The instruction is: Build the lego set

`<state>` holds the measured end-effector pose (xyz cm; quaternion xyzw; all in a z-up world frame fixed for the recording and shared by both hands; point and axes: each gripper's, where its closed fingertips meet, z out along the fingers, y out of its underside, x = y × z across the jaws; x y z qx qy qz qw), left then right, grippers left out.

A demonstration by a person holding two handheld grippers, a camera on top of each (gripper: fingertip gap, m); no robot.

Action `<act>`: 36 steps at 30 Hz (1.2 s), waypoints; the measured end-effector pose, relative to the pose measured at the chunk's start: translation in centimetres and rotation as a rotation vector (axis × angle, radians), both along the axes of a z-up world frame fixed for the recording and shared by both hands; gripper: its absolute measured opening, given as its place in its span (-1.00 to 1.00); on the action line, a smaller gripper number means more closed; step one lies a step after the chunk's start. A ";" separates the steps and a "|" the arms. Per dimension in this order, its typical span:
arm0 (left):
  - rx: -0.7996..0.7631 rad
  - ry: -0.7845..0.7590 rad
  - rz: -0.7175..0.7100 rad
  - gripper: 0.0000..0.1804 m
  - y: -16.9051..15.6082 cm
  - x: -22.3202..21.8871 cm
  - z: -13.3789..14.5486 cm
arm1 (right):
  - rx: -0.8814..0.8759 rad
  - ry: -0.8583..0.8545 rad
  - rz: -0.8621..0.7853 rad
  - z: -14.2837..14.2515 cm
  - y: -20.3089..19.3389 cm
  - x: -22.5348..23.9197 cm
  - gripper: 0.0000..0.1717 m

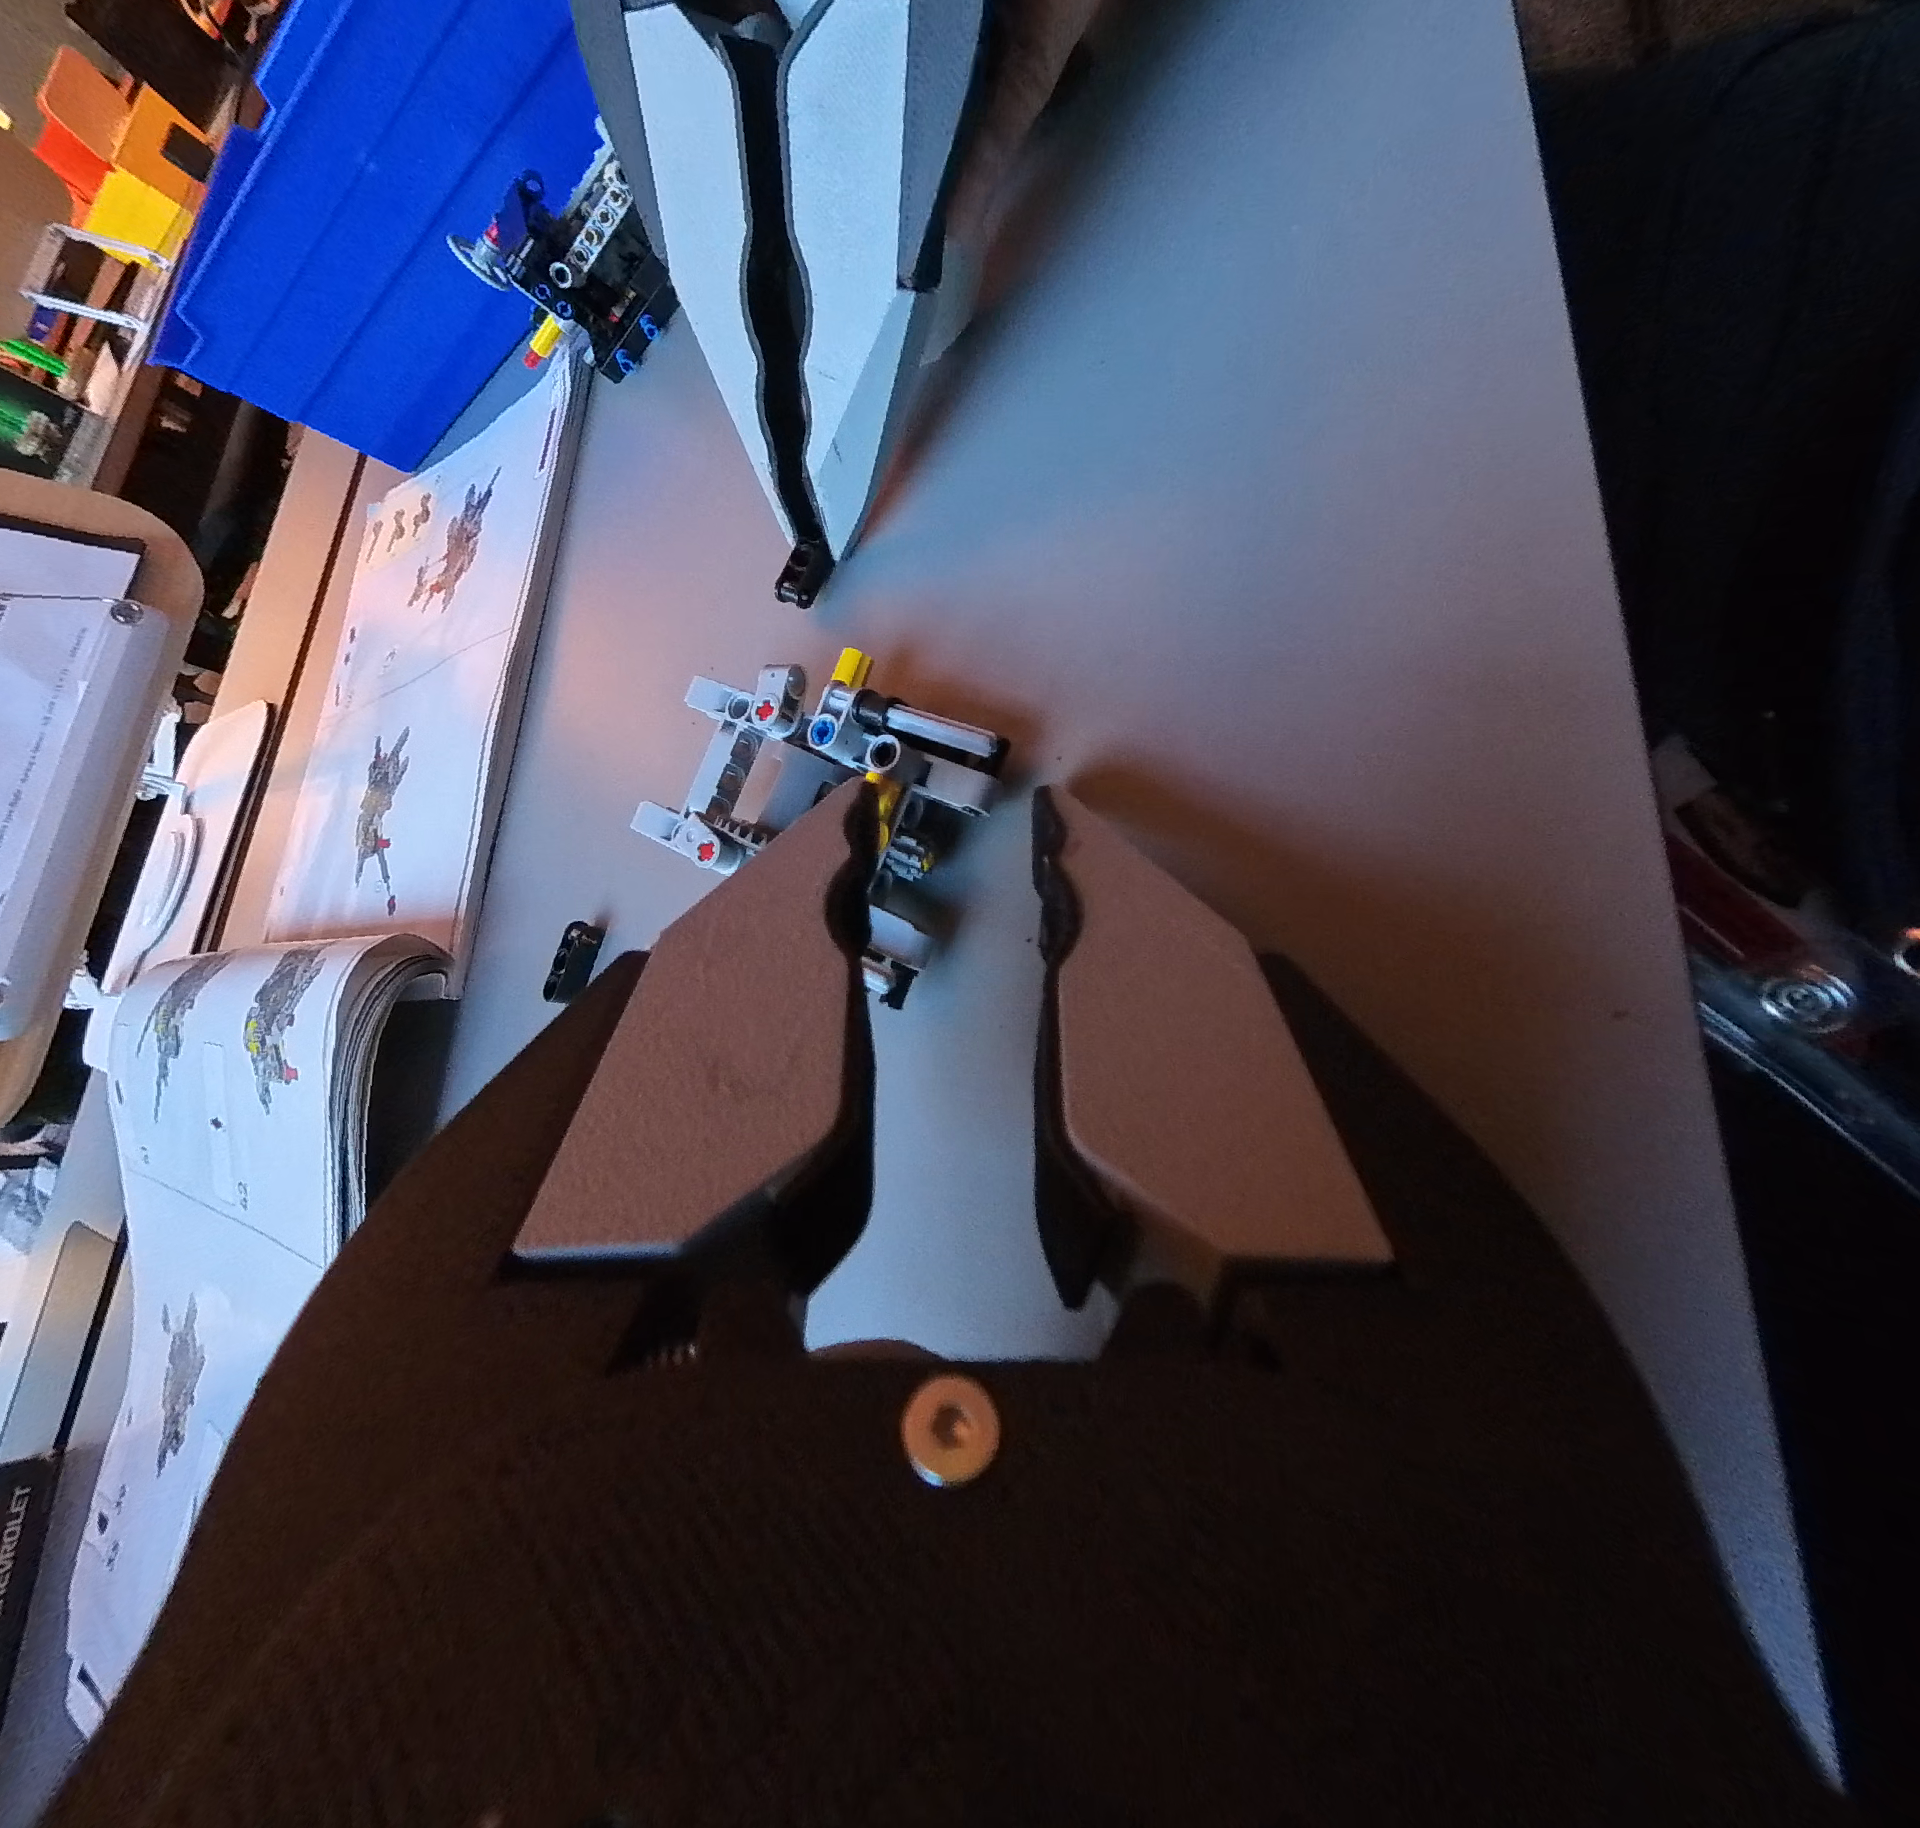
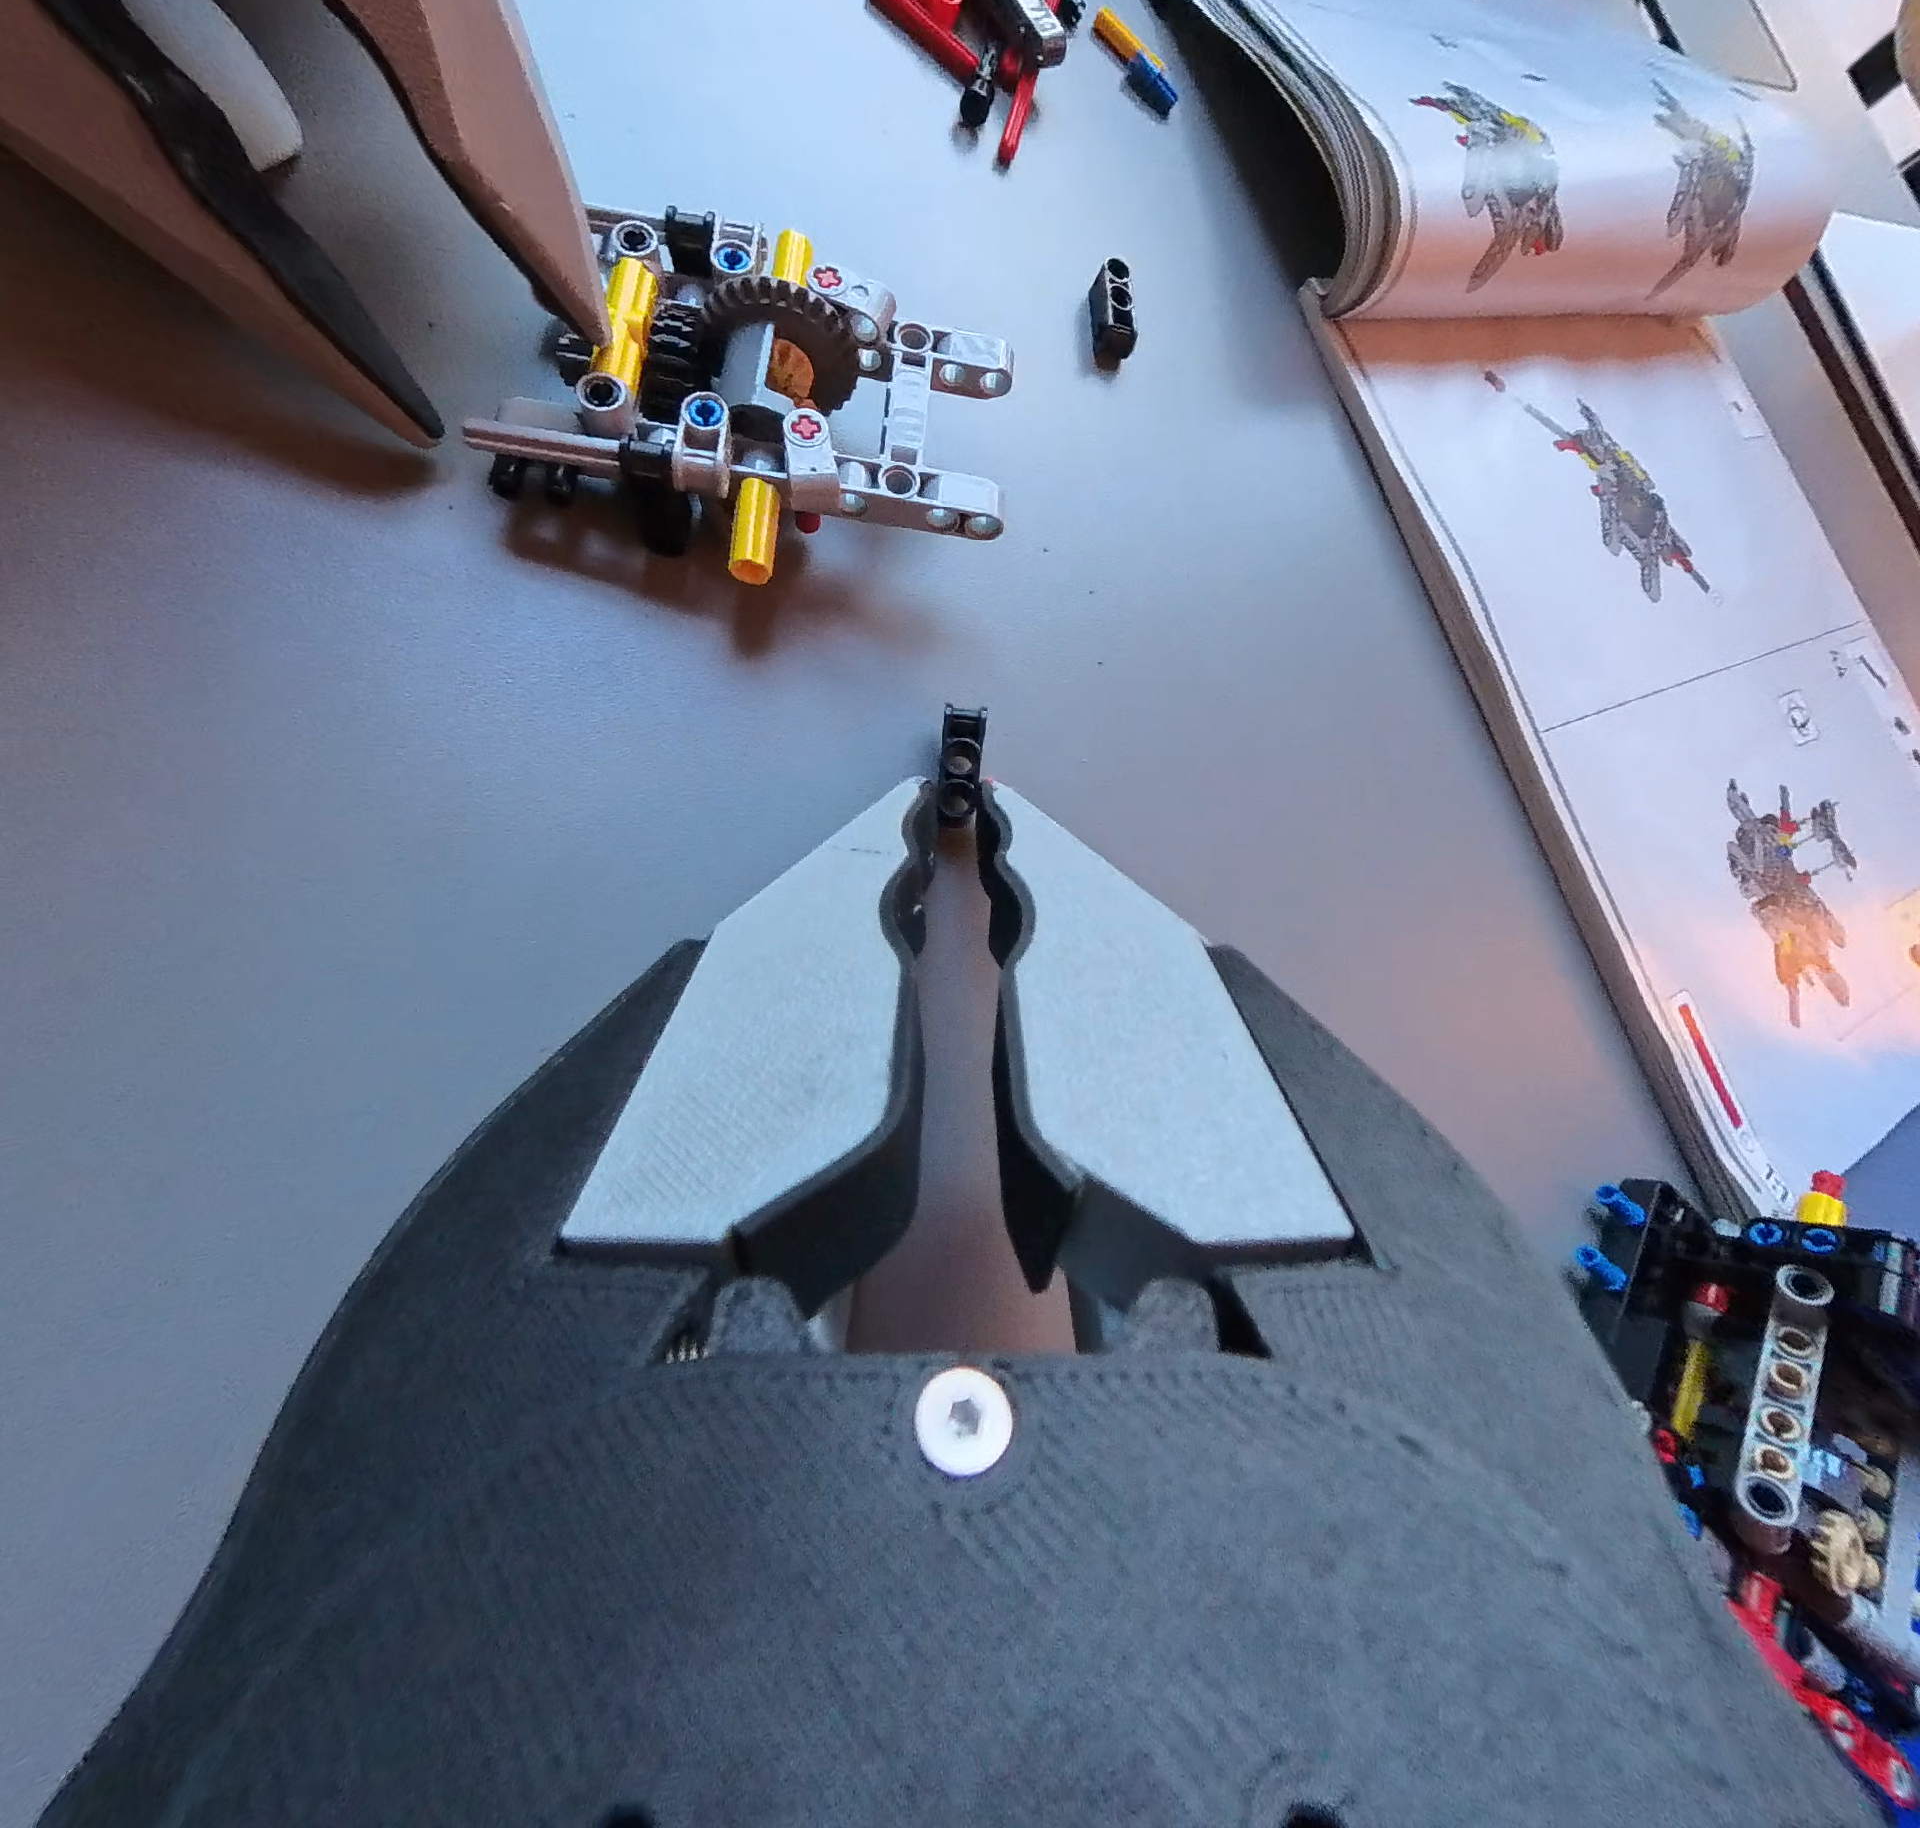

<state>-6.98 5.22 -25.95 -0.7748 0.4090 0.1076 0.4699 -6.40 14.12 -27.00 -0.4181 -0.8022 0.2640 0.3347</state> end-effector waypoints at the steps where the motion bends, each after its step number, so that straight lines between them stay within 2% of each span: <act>1: 0.001 0.002 -0.002 -0.71 0.0 0.0 0.0 | -0.008 -0.004 -0.001 0.0 0.0 0.0 -0.95; 10: -0.008 0.044 -0.021 -0.92 -0.2 0.2 -0.5 | -0.033 -0.009 -0.005 0.1 0.1 0.0 -0.88; 24: 0.032 0.069 -0.046 -0.89 0.2 0.0 -0.3 | -0.070 -0.005 0.030 0.3 -0.3 0.1 -0.85; 32: 0.106 -0.044 -0.049 -0.88 0.3 -0.1 1.7 | -0.076 -0.015 0.051 0.2 -0.5 0.2 -0.79; 36: 0.127 -0.041 -0.036 -0.88 0.4 -0.3 2.0 | -0.104 -0.038 0.052 0.1 -0.4 0.0 -0.76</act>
